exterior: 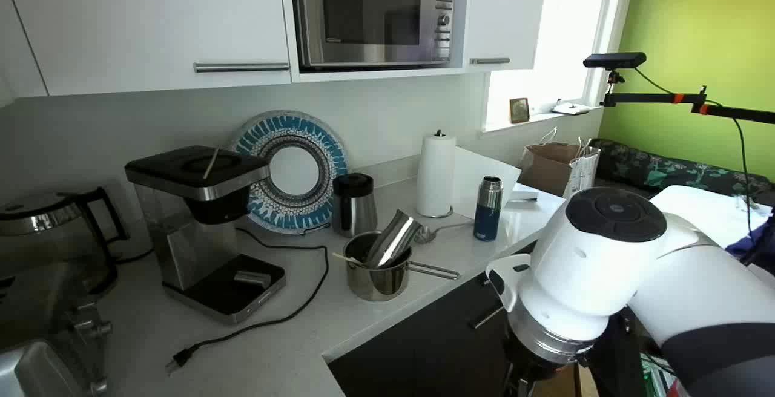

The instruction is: Remove the silver cup from the pot

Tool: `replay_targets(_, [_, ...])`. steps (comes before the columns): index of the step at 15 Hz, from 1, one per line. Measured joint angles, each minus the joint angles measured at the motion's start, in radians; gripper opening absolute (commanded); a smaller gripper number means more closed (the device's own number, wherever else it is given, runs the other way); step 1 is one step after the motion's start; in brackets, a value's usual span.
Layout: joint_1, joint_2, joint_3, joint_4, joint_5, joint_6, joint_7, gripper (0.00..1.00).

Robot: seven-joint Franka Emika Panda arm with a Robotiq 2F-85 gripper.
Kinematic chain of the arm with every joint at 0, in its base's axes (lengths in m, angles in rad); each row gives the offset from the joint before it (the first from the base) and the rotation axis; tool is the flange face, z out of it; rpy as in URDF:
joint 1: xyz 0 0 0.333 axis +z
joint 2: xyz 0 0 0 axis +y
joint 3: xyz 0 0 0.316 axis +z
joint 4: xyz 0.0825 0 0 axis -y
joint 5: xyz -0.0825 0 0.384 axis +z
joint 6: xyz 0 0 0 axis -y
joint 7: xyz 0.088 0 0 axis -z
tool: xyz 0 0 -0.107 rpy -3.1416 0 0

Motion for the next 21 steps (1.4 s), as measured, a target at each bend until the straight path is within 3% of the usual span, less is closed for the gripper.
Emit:
replay_targets(4, [0.001,0.000,-0.003,0.000,-0.004,0.000,0.000,1.00])
replay_targets(7, [0.000,-0.012,-0.044,0.007,-0.066,-0.001,-0.041,1.00])
replay_targets(10, [-0.008,-0.075,-0.144,0.006,-0.135,-0.008,-0.132,1.00])
replay_targets(15, [-0.020,-0.240,-0.413,0.006,-0.139,-0.015,-0.392,1.00])
replay_targets(17, [-0.060,-0.289,-0.497,0.006,-0.138,-0.046,-0.419,1.00])
replay_targets(21, [-0.085,-0.310,-0.508,-0.003,-0.135,-0.050,-0.428,1.00])
